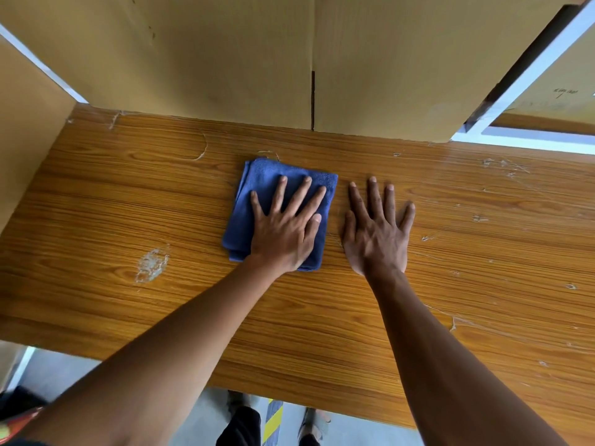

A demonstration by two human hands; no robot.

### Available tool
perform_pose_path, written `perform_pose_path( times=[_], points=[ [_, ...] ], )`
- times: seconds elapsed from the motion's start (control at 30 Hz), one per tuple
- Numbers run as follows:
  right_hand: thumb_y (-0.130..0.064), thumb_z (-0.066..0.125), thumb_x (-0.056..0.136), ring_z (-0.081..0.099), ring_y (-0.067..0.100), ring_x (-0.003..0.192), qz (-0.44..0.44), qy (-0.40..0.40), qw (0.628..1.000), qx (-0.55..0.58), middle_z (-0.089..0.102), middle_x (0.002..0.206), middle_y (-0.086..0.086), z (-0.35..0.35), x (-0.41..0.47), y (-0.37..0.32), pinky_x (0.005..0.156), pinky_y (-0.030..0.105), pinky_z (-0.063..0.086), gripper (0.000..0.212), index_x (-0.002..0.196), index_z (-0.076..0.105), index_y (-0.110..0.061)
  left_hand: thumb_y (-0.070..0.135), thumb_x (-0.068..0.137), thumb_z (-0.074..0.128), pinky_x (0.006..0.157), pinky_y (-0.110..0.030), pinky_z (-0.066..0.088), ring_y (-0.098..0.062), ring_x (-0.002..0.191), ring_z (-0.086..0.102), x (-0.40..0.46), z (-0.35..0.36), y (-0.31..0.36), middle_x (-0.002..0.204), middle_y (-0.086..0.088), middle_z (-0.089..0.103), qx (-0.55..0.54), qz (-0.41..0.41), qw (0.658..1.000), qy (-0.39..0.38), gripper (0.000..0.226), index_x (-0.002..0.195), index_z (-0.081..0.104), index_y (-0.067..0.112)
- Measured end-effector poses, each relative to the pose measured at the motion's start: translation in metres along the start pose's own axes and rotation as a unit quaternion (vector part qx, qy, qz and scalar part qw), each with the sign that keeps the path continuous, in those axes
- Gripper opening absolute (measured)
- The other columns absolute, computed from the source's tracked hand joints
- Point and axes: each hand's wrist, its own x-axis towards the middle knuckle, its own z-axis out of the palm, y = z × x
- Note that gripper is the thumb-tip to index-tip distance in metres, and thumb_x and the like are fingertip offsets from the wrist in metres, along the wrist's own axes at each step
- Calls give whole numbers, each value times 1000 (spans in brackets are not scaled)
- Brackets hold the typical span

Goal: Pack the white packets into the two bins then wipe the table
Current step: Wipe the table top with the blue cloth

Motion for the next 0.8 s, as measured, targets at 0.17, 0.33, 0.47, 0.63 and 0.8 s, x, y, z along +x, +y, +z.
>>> perform_pose_path(
  times=[0.17, 0.33, 0.47, 0.63, 0.8],
  points=[
    [-52, 6, 110, -13, 25, 162, -3, 0, 1000, 4, -13, 176, -5, 2, 2, 1, 127, 65, -1, 60, 167, -7, -39, 56, 110, 14, 115, -84, -3, -27, 163, -12, 74, -11, -10, 176, 20, -9, -19, -23, 999, -16, 57, 165, 1, 51],
    [-53, 5, 109, -14, 25, 162, -3, -1, 1000, -3, -14, 176, -4, 2, 1, 1, 126, 66, 0, 61, 167, -8, -39, 57, 110, 13, 117, -82, -3, -27, 163, -13, 99, -14, -12, 176, 19, -10, -30, -36, 998, -37, 58, 165, 0, 50],
    [-52, 6, 110, -13, 25, 162, -2, 0, 1000, 2, -12, 176, -5, 1, 0, 1, 126, 66, 0, 60, 167, -6, -39, 56, 109, 14, 120, -80, 0, -29, 164, -6, 23, -2, -4, 177, 16, -3, -8, -12, 1000, 5, 59, 167, 5, 46],
    [-53, 5, 109, -14, 25, 162, -3, -2, 1000, -2, -14, 176, -4, 2, 0, 2, 126, 66, 0, 61, 167, -8, -39, 57, 109, 16, 118, -81, -2, -28, 163, -8, 49, -6, -6, 176, 18, -4, -14, -29, 999, -5, 59, 166, 5, 49],
    [-52, 5, 108, -11, 25, 163, -2, 9, 1000, -7, -10, 177, -4, 3, 1, 2, 126, 66, 1, 61, 167, -6, -40, 56, 110, 16, 116, -82, -4, -29, 163, -12, 118, -19, -10, 176, 18, -8, -26, -44, 998, -34, 58, 166, 2, 49]
  ],
)
